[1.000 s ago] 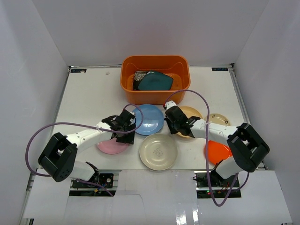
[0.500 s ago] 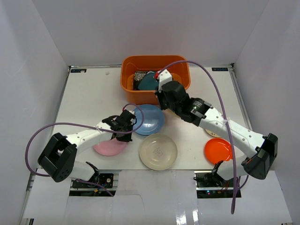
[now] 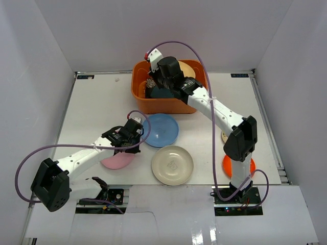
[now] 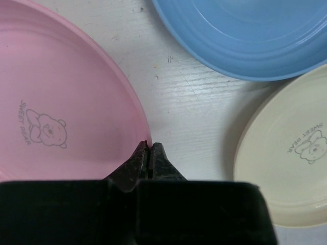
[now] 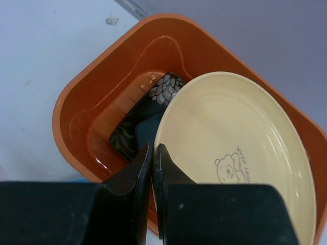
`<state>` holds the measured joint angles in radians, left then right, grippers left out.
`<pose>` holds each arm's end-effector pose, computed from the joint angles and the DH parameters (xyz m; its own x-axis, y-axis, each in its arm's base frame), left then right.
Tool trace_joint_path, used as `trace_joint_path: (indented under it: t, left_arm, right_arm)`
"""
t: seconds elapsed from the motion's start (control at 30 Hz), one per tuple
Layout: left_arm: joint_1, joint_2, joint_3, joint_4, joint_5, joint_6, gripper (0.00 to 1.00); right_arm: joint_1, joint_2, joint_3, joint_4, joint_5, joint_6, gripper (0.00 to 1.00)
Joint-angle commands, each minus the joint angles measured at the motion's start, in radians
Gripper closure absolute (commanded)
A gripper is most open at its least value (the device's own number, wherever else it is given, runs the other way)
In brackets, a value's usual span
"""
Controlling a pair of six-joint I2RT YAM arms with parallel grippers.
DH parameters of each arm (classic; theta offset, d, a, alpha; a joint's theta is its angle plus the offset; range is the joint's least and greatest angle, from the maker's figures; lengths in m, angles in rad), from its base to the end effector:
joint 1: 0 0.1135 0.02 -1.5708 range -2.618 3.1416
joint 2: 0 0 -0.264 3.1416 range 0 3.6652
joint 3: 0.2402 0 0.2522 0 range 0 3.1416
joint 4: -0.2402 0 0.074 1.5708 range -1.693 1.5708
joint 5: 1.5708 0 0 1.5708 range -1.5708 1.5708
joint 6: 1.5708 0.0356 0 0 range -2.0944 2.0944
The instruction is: Place the plates into the plastic bin on the countertop
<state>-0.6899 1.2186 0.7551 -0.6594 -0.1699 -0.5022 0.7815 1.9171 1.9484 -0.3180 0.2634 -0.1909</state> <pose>0.1751 -0.1367 0.2071 -0.8841 0.1145 -0.4530 0.1657 0.9833 -0.0749 0.3306 0.3150 0.3988 -0.1017 -0.3590 -0.9278 -0.5317 0.8078 -0.2543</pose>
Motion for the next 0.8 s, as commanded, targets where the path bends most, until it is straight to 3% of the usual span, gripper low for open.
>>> trace_joint_path:
  t: [0.0,0.1,0.3,0.37,0.43,0.53,0.63,0.77]
  left_arm:
    - [0.000,-0.066,0.059,-0.035,0.012,-0.033,1.00]
    - [0.000,-0.099,0.113,-0.081,-0.020,-0.032,1.00]
    - [-0.002,-0.134,0.252,-0.167,-0.104,-0.013,1.00]
    - [0.000,-0.131,0.338,-0.198,-0.129,0.004,1.00]
    - [0.000,-0.125,0.429,-0.210,-0.160,0.025,1.00]
    - [0.000,-0.091,0.527,-0.223,-0.189,0.048,1.00]
    - [0.000,-0.022,0.674,-0.210,-0.198,0.085,1.00]
    - [0.000,0.108,0.915,-0.178,-0.195,0.160,1.00]
  right_arm:
    - [-0.047,0.060,0.073,0.100,-0.130,-0.061,0.92]
    - [-0.083,0.149,0.058,0.161,-0.226,-0.027,0.92]
    - [-0.096,0.247,0.067,0.231,-0.254,0.020,0.92]
    - [-0.110,0.278,0.072,0.235,-0.304,0.047,0.84]
    - [-0.125,0.281,0.054,0.255,-0.322,0.097,0.67]
    - [-0.140,0.232,-0.006,0.296,-0.348,0.145,0.52]
    - [-0.162,0.154,-0.037,0.350,-0.378,0.188,0.45]
    - [-0.211,0.010,-0.115,0.382,-0.383,0.297,0.43]
